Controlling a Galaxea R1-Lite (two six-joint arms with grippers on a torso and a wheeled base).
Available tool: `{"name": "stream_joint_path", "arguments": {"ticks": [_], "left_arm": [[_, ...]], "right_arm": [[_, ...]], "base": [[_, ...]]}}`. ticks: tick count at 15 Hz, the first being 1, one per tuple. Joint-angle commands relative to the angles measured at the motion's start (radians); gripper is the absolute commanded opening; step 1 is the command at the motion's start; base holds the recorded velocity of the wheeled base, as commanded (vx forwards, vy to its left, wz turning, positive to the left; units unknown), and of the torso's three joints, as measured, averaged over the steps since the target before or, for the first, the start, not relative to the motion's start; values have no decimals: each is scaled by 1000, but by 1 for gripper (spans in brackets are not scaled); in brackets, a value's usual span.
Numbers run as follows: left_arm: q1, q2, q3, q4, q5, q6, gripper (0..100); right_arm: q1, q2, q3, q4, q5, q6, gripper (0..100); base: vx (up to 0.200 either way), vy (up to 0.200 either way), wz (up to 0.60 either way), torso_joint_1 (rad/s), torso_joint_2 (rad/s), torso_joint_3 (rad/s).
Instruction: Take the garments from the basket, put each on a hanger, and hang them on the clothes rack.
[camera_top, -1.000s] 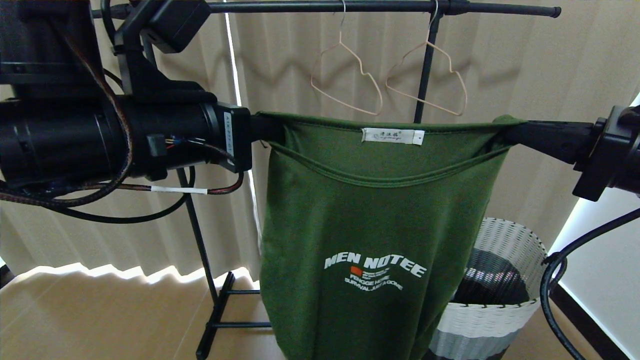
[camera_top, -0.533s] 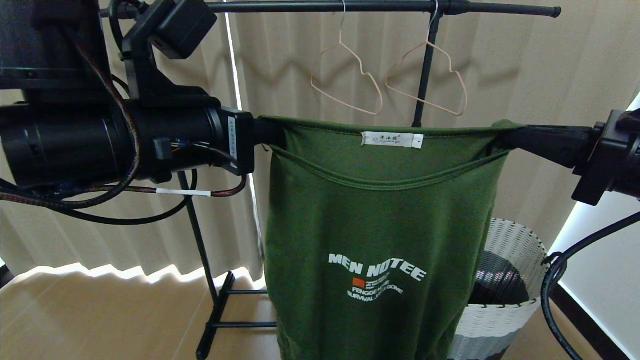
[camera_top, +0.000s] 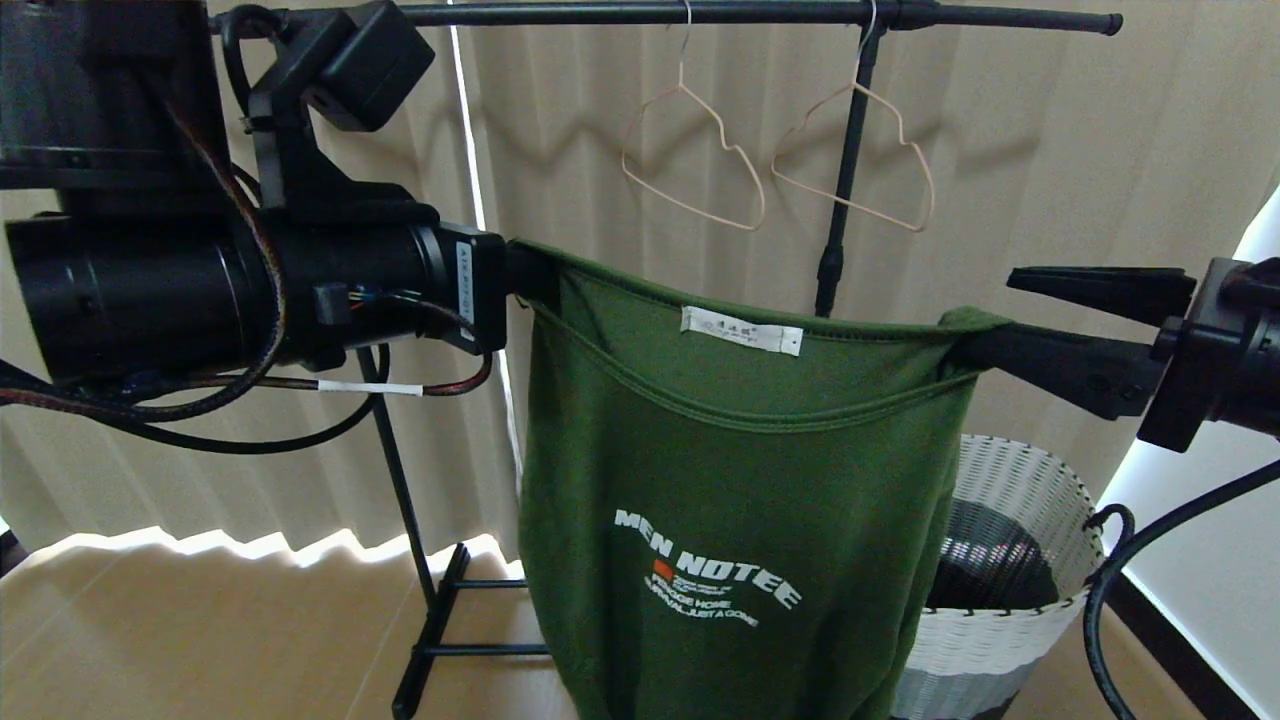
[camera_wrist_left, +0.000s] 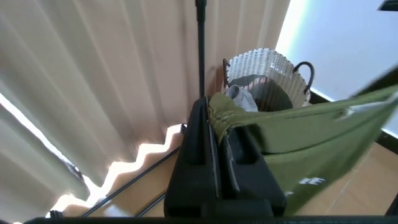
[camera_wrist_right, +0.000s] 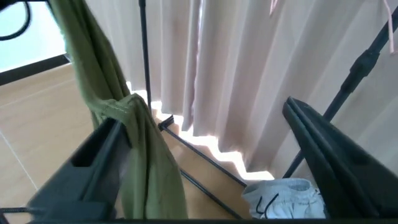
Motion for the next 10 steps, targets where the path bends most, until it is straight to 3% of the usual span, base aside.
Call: {"name": "stream_joint_path", "arguments": {"ticks": [1, 3, 5, 7, 10], "left_arm": [[12, 9, 1, 1, 8, 1, 0], [12, 29, 15, 1, 93, 2, 0], [24, 44, 9, 2, 108, 7, 0], [67, 62, 15, 2, 116, 7, 0], [95, 72, 21, 4, 155, 7, 0]], "right_arm": [[2, -34, 28, -1, 4, 1, 100], [9, -40, 54, -10, 4, 1, 100], [25, -42, 75, -73, 10, 3, 100], [29, -43, 123, -121, 102, 1, 100], [31, -45, 161, -165, 170, -2, 100]], "base": [[0, 0, 0, 0, 0, 0], [0, 0, 0, 0, 0, 0], [0, 0, 0, 0, 0, 0], [0, 0, 0, 0, 0, 0], [0, 0, 0, 0, 0, 0]]}}
